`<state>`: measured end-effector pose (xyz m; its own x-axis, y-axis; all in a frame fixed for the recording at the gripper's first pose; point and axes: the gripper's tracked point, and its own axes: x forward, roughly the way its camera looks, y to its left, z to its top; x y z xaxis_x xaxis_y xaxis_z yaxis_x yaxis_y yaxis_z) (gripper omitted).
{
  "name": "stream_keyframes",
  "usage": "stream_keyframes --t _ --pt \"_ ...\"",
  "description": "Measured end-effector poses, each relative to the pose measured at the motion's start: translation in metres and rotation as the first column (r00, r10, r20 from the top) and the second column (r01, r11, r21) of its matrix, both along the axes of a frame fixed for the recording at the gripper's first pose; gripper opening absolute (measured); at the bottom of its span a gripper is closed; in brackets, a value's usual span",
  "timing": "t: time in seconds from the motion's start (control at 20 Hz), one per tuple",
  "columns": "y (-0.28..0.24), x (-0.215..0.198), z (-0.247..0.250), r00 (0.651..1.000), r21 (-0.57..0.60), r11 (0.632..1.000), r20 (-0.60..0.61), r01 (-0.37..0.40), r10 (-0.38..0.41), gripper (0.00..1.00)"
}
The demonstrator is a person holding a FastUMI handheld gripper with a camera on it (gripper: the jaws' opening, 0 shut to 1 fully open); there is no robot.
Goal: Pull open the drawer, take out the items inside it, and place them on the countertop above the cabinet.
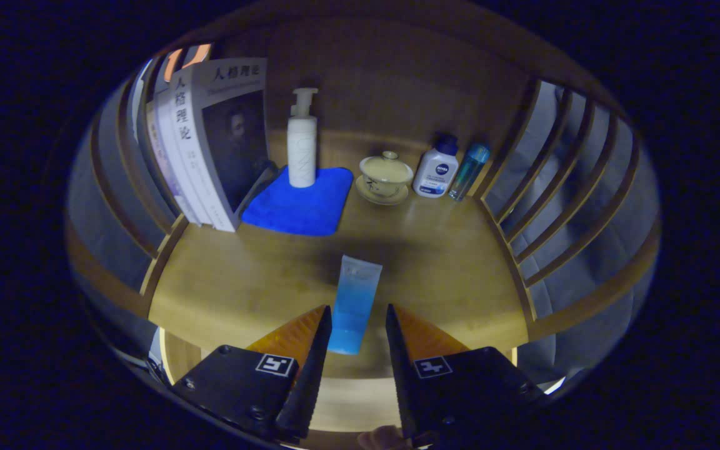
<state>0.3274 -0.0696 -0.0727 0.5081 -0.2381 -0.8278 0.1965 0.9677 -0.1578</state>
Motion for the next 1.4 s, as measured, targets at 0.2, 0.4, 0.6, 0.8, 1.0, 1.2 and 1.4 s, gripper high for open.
stream_keyframes --t 0.2,0.4,0.6,0.8,1.0,1.2,1.4 --pt "0.017 -0.028 0.004 0.998 0.010 0.998 0.008 -0.064 0.064 0.65" --pt "0.026 -0.062 0.004 0.994 -0.002 0.995 0.015 -0.104 0.104 0.69" --pt "0.036 -0.095 0.013 0.990 0.028 0.991 0.062 -0.129 0.127 0.71" --pt "0.042 -0.135 0.027 0.978 0.032 0.987 0.140 -0.159 0.153 0.71" --pt "0.046 -0.172 0.035 0.960 0.020 0.982 0.218 -0.185 0.177 0.71" --pt "0.052 -0.198 0.033 0.928 -0.016 0.978 0.313 -0.210 0.204 0.76" --pt "0.061 -0.225 0.026 0.889 -0.054 0.967 0.385 -0.248 0.249 0.81"
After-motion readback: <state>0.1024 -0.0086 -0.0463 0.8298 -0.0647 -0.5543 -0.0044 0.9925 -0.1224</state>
